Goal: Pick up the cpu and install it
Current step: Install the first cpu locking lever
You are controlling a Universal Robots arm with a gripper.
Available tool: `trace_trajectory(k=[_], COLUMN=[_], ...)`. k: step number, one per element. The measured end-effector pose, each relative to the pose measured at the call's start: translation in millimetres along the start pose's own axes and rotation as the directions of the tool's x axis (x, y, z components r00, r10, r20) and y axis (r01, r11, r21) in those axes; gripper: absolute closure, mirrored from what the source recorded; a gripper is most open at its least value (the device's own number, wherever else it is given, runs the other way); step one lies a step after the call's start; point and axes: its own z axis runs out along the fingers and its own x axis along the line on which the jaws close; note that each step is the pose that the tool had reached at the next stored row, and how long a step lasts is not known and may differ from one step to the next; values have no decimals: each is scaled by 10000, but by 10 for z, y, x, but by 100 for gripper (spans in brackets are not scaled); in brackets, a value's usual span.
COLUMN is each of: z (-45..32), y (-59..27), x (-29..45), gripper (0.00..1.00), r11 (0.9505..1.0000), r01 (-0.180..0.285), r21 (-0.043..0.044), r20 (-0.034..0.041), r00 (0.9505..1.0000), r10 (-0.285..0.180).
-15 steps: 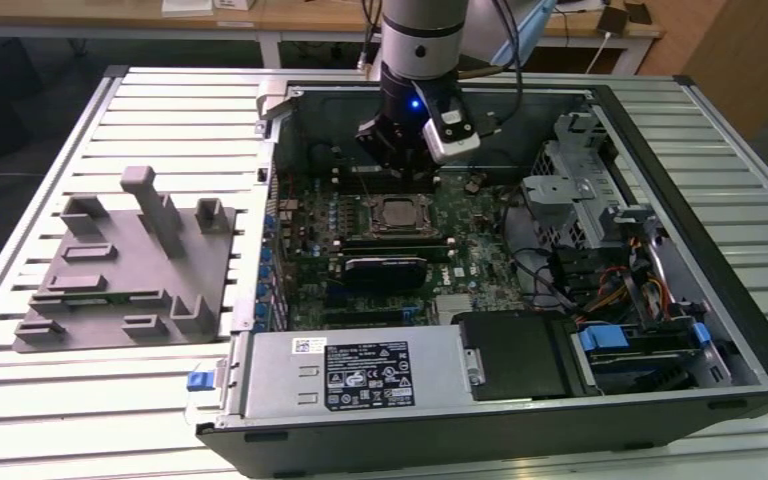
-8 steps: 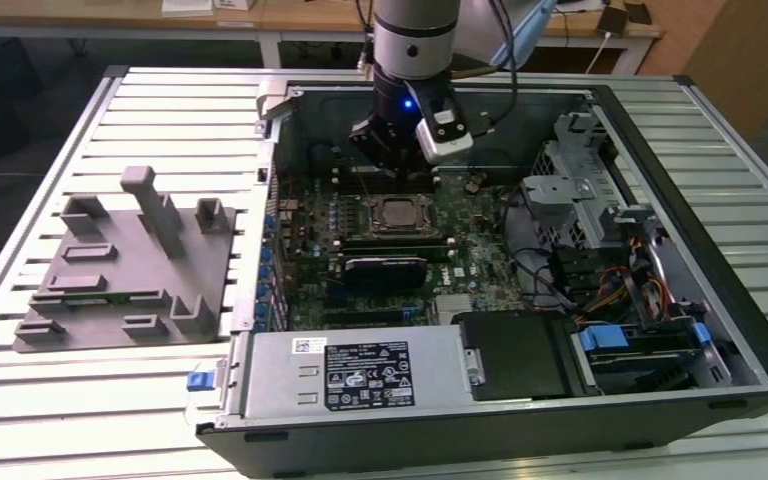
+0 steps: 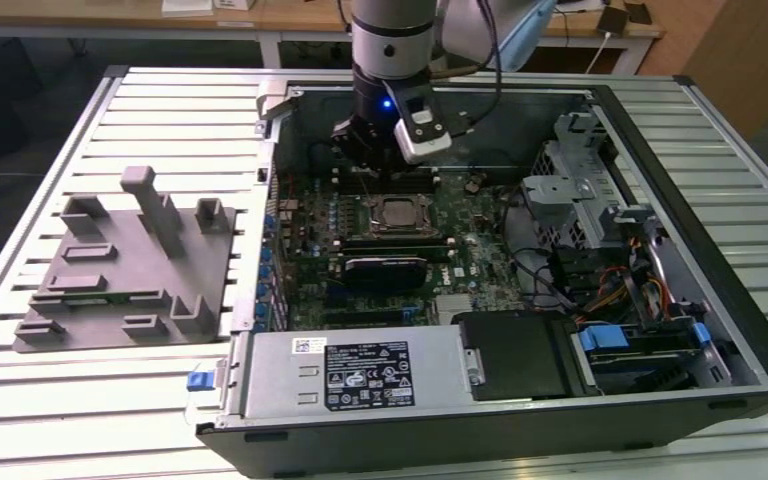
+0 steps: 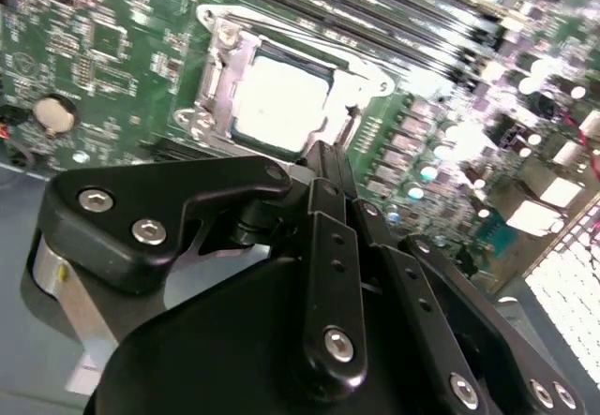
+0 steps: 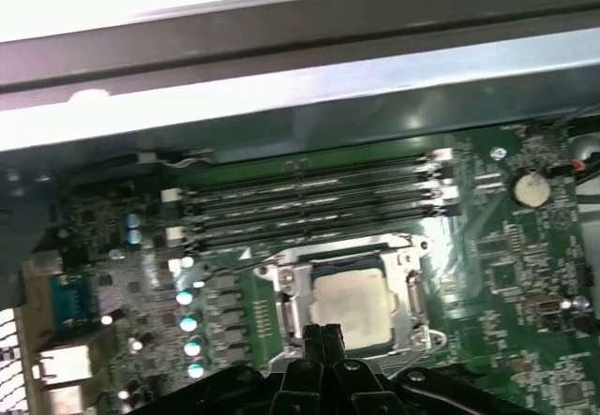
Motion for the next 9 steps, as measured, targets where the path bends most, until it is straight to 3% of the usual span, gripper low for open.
trace_trajectory(k=[9], z=[-7], y=[-48], x=[290], gripper=[89], r11=[10000], r01=[2], r21=[1], r20=[-1], r00=[10000], r10=[-2])
